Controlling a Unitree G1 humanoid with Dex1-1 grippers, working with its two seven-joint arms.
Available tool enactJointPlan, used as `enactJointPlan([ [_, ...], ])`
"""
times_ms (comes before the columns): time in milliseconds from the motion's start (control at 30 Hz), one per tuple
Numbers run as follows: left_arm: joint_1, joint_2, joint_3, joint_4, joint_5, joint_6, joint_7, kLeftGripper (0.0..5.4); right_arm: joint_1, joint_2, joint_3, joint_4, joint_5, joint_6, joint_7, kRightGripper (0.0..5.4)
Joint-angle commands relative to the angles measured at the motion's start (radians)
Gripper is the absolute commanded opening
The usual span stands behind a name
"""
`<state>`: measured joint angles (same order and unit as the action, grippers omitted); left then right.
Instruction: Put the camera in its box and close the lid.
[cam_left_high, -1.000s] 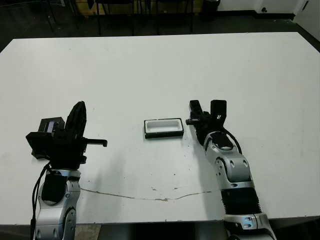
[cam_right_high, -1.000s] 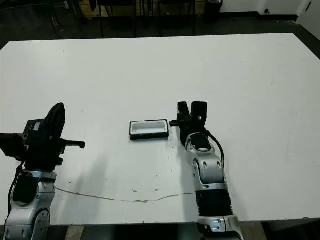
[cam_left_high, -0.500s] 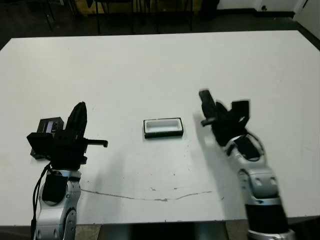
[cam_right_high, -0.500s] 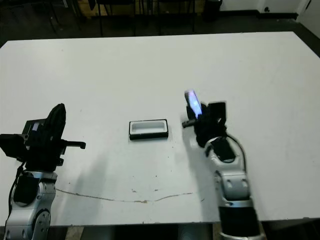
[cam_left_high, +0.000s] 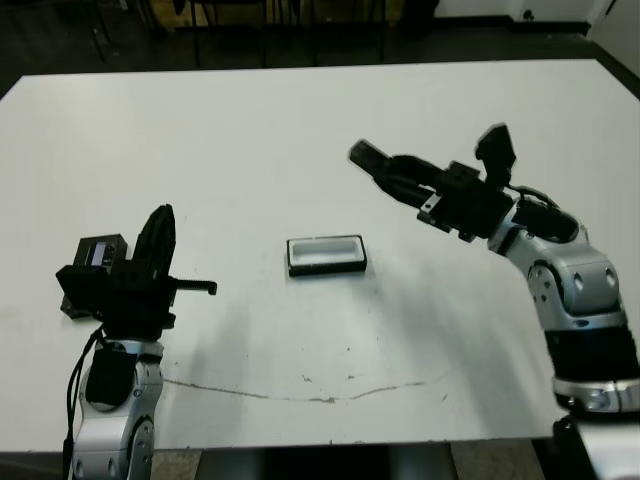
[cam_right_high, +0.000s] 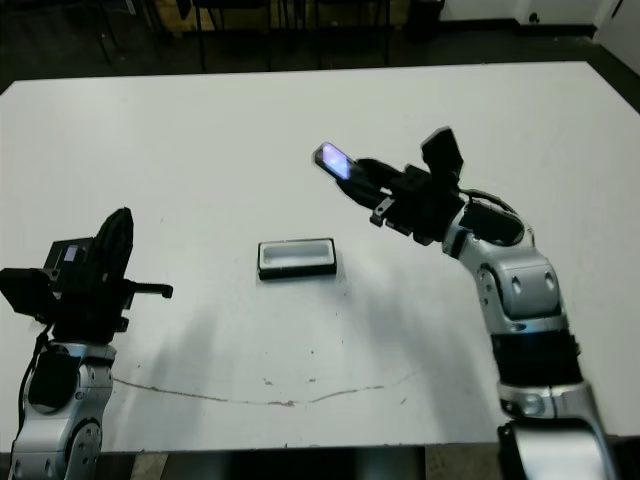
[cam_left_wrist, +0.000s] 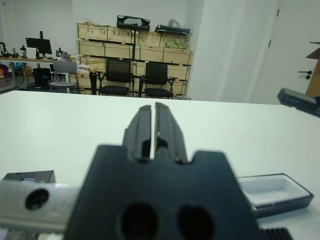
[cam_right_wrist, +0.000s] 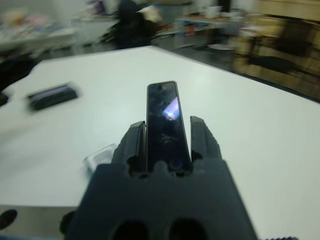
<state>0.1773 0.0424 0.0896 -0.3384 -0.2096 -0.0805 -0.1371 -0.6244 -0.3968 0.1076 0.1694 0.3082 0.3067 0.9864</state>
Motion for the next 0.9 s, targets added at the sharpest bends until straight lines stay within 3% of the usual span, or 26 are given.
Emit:
enactJointPlan([
  [33, 0.015, 0.006, 0.004, -0.001, 0.005, 0.014, 0.006, 0.0, -0.106, -0.029, 0.063, 0.154, -0.052, -0.102, 0.147, 0.83],
  [200, 0.017, 0.004, 0.003, 0.0, 0.008, 0.013, 0.01, 0.0, -0.211, -0.031, 0.154, 0.279, -0.127, -0.138, 0.287, 0.83],
  [400, 0.019, 0.005, 0.006, 0.005, 0.004, 0.008, 0.006, 0.0, -0.295, -0.03, 0.258, 0.335, -0.211, -0.088, 0.415, 0.83],
  [533, 0.016, 0.003, 0.005, 0.013, -0.003, 0.0, 0.0, 0.0, -0.327, -0.011, 0.3, 0.399, -0.254, -0.116, 0.462, 0.83],
  [767, 0.022, 0.004, 0.002, 0.0, 0.01, 0.019, 0.015, 0.0, -0.331, 0.043, 0.307, 0.483, -0.273, -0.171, 0.494, 0.83],
  [900, 0.019, 0.003, 0.004, 0.011, -0.002, 0.006, 0.003, 0.0, -0.338, 0.06, 0.31, 0.508, -0.291, -0.159, 0.486, 0.83],
])
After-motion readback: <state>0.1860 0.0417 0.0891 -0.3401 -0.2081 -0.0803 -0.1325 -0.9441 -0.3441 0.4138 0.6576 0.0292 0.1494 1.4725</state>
